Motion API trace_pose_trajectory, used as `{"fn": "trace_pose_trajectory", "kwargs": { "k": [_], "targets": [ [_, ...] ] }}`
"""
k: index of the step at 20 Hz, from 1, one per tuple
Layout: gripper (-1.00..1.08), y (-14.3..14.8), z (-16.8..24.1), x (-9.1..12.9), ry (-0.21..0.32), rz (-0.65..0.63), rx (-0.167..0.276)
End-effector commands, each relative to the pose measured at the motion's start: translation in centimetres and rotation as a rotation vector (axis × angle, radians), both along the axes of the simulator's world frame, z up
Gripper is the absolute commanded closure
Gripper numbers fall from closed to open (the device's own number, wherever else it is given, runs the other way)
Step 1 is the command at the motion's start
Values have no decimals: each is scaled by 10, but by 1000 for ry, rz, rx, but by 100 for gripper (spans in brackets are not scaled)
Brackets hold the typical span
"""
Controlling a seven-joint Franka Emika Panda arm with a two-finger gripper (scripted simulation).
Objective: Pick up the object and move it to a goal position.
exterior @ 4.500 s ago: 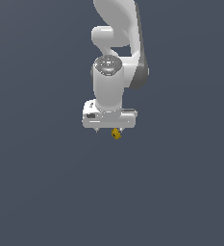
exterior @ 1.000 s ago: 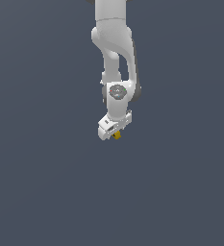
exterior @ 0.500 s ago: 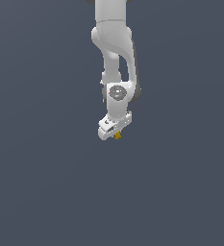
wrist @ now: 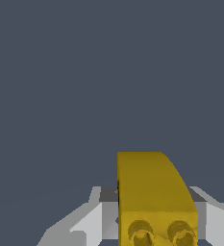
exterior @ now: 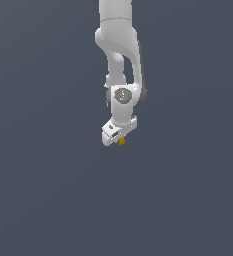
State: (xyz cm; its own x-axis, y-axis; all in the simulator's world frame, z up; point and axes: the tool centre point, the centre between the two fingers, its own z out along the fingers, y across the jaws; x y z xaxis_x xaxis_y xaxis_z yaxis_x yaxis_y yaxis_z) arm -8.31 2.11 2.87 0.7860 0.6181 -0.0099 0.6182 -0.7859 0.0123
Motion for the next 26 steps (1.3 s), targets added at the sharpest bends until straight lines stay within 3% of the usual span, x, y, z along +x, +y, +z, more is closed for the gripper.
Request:
{"fn": "trace_pose_trajectory", "kwargs": {
  "k": [1,9,26],
  "targets": [
    [108,-2,7,4,-2,2,-14],
    [108,-12,47,27,-6,11,-101],
    [108,-19,178,99,-17,41,-379]
  ]
}}
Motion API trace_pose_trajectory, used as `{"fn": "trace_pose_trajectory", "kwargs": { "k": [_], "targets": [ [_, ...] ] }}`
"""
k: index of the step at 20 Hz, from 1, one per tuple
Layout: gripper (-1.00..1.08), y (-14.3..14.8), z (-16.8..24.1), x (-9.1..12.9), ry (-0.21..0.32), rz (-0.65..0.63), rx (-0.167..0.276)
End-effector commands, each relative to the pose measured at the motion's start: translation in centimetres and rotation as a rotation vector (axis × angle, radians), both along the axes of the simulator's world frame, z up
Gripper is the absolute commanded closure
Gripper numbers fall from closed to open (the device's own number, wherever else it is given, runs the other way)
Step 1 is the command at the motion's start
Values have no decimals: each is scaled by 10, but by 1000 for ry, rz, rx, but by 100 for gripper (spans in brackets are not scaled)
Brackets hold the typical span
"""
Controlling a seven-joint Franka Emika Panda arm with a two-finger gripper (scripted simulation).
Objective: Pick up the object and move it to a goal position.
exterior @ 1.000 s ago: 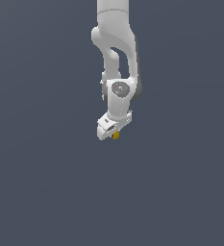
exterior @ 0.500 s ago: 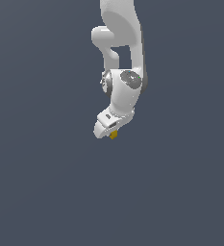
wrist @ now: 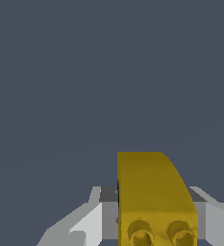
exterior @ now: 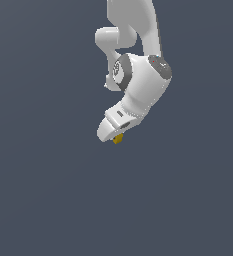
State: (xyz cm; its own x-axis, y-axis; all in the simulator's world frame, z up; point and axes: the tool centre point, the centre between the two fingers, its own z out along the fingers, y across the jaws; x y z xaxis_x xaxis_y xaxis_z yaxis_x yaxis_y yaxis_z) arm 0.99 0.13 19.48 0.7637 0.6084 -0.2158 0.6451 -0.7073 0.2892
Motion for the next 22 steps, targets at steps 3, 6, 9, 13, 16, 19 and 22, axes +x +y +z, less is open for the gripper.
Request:
{"fn": "trace_pose_trajectory", "kwargs": {
  "k": [3,6,9,13,16,19,22],
  "targets": [
    [108,4,35,19,-2,8,-74],
    [108,8,56,31,-3,14,-119],
    [108,13,76,42,-4,20,-161],
    [108,21,99,56,-5,27,-212],
    [108,27,115,65,-5,33,-247],
    [108,33,129,74,-5,38,-279],
    [108,39,142,82,-5,43,-309]
  ]
}}
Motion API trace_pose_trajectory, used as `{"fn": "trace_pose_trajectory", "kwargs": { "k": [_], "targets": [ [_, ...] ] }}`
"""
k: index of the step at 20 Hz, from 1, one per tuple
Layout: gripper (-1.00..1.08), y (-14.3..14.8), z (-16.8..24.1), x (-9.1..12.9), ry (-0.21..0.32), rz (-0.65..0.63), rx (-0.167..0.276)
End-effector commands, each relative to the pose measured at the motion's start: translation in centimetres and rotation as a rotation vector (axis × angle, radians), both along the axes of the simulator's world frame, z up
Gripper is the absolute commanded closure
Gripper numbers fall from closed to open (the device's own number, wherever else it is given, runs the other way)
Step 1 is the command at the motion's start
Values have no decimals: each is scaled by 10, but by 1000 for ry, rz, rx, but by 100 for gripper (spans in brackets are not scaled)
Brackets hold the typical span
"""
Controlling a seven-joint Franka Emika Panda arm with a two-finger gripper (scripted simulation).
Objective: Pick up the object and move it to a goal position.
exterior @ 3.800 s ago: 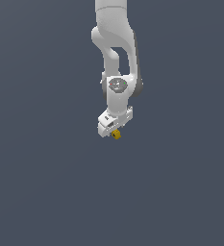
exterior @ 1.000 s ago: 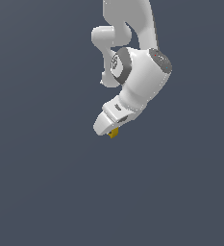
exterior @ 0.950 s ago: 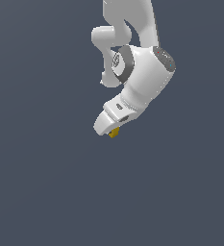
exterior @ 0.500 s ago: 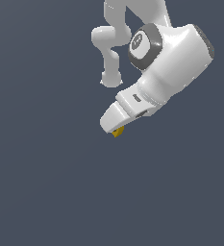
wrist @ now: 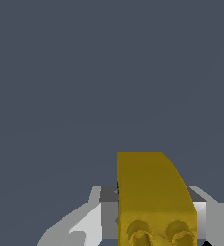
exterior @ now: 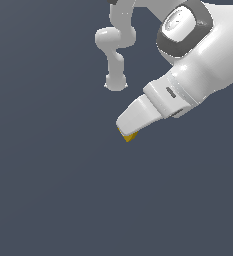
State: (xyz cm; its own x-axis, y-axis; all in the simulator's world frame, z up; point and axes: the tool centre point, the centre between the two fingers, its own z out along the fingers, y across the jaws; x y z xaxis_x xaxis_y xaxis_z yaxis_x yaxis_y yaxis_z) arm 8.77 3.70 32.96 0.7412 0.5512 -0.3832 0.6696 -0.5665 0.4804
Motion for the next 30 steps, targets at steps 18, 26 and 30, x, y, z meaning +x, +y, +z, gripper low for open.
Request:
{"fn": "trace_pose_trajectory", "kwargs": {
  "k": [18,26,30],
  "targets": [
    [108,33,58,38,1,26,-141],
    [108,40,66,45,2,31,-165],
    [108,41,68,47,2,33,-170]
  ]
}}
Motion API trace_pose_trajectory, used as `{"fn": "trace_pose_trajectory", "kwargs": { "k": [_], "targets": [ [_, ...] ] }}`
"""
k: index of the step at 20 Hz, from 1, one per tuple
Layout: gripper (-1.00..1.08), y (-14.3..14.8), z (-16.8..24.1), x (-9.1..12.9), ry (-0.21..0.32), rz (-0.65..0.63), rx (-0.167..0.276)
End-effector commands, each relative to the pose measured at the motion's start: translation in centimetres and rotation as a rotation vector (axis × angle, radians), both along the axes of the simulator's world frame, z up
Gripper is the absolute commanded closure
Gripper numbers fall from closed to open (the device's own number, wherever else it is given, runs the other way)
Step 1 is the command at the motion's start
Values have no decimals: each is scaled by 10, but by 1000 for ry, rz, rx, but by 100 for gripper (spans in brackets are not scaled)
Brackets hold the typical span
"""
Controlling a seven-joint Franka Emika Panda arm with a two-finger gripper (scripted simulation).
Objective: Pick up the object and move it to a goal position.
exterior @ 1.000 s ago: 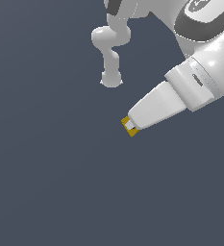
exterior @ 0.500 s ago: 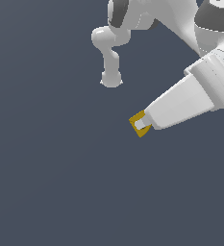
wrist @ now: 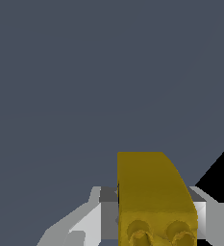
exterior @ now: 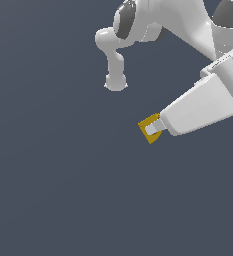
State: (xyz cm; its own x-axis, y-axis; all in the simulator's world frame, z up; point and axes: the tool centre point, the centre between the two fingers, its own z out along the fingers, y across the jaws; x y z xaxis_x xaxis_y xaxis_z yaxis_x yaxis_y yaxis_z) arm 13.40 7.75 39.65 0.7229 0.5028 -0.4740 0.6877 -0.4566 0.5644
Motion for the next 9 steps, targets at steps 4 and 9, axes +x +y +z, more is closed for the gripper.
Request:
{"fn": "trace_pose_trajectory", "kwargs": {
  "k": [4,9],
  "targets": [
    [108,1,2,1,-1,1,-4],
    [108,1,2,2,-1,1,-5]
  ]
}}
